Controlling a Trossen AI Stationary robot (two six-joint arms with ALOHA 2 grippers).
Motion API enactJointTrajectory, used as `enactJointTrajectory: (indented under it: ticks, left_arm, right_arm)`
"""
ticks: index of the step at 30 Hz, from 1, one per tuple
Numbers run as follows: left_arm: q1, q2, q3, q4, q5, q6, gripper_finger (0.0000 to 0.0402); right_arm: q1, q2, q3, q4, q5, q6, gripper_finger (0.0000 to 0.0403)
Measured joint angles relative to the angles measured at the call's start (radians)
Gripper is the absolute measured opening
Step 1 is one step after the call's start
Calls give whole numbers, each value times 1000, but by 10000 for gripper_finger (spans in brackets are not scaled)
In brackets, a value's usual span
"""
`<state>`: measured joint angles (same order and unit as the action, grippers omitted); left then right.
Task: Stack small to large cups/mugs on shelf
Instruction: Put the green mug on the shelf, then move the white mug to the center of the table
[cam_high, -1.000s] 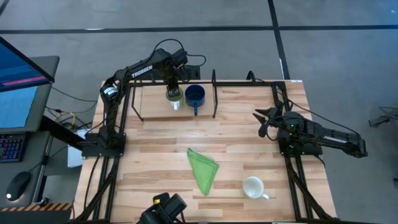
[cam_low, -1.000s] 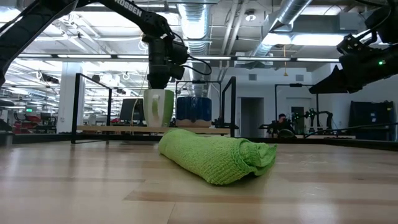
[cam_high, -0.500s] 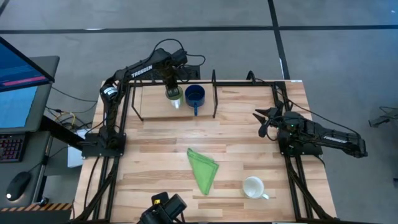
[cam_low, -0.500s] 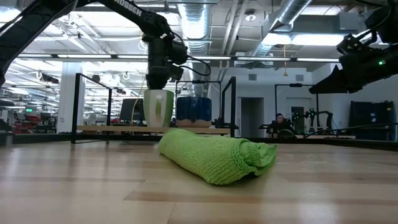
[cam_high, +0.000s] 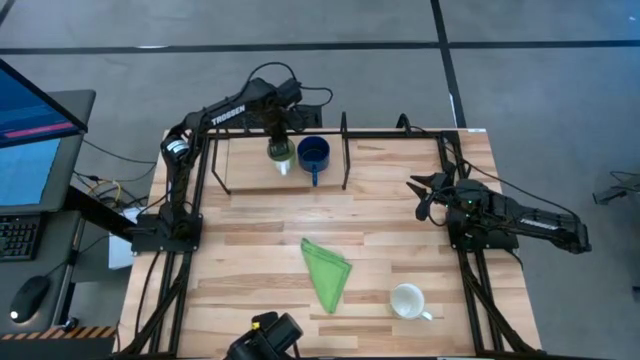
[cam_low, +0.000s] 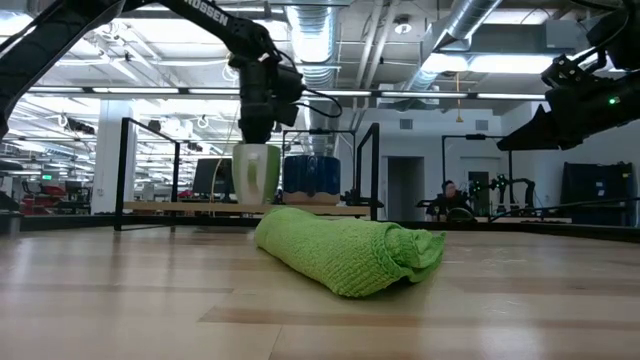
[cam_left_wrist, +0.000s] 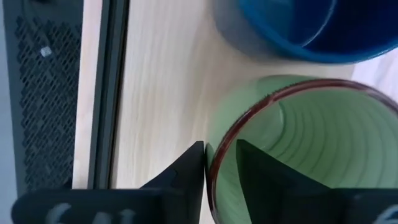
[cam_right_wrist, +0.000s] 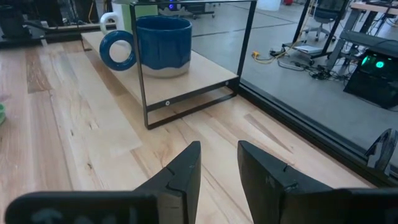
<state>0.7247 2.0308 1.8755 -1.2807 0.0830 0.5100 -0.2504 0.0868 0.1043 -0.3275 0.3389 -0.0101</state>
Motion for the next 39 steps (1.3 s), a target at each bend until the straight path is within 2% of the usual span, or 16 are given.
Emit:
enactJointTrajectory:
  ticks: [6,16,33,39]
  left_arm:
    - [-29,0,0,0,16,20,100]
    - [-36,0,0,-3,-80,20,101]
    - [-38,0,0,-17,-107,43,103]
    - [-38,0,0,-19,-106,28,148]
  right_arm:
    - [0,0,0,0,0,0,127]
    - [0,0,0,0,0,0,127]
    - [0,0,0,0,0,0,127]
    - [0,0,0,0,0,0,127]
